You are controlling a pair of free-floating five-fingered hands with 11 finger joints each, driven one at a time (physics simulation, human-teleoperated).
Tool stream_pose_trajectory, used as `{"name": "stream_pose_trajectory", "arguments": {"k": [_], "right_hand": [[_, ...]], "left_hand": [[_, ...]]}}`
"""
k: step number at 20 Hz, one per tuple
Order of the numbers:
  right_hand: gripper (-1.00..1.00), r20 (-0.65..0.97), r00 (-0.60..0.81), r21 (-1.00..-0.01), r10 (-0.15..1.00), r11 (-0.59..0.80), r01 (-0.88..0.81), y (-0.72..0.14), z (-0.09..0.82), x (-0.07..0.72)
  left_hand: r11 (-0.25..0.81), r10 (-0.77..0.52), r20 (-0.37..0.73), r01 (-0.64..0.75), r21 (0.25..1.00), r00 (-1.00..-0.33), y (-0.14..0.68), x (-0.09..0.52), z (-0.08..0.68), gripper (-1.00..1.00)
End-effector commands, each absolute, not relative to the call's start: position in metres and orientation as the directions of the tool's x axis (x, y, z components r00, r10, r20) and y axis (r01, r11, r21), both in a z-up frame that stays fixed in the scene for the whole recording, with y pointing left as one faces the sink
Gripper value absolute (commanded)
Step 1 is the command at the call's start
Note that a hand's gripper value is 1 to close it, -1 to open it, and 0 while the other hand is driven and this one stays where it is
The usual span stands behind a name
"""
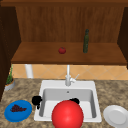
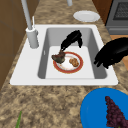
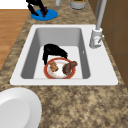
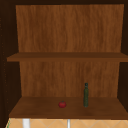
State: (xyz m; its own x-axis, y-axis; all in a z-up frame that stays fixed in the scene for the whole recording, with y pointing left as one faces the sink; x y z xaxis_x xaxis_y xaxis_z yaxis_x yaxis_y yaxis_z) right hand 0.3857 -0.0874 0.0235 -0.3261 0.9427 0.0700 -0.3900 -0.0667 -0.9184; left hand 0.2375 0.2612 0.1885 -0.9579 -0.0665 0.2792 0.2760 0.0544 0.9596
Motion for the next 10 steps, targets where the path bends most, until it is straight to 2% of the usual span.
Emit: {"name": "stream_pose_trajectory", "arguments": {"k": [1,10], "right_hand": [[-1.0,0.006,-0.333,-0.912,0.943,-0.131,-0.389,-0.094,0.033,0.398],[-1.0,-0.019,-0.325,-0.906,0.945,-0.154,-0.394,-0.09,-0.002,0.46]], "left_hand": [[0.054,-0.067,0.279,0.276,0.96,-0.958,0.261,0.237,0.189,0.0],[0.054,-0.067,0.279,0.276,0.96,-0.958,0.261,0.237,0.189,0.0]]}}
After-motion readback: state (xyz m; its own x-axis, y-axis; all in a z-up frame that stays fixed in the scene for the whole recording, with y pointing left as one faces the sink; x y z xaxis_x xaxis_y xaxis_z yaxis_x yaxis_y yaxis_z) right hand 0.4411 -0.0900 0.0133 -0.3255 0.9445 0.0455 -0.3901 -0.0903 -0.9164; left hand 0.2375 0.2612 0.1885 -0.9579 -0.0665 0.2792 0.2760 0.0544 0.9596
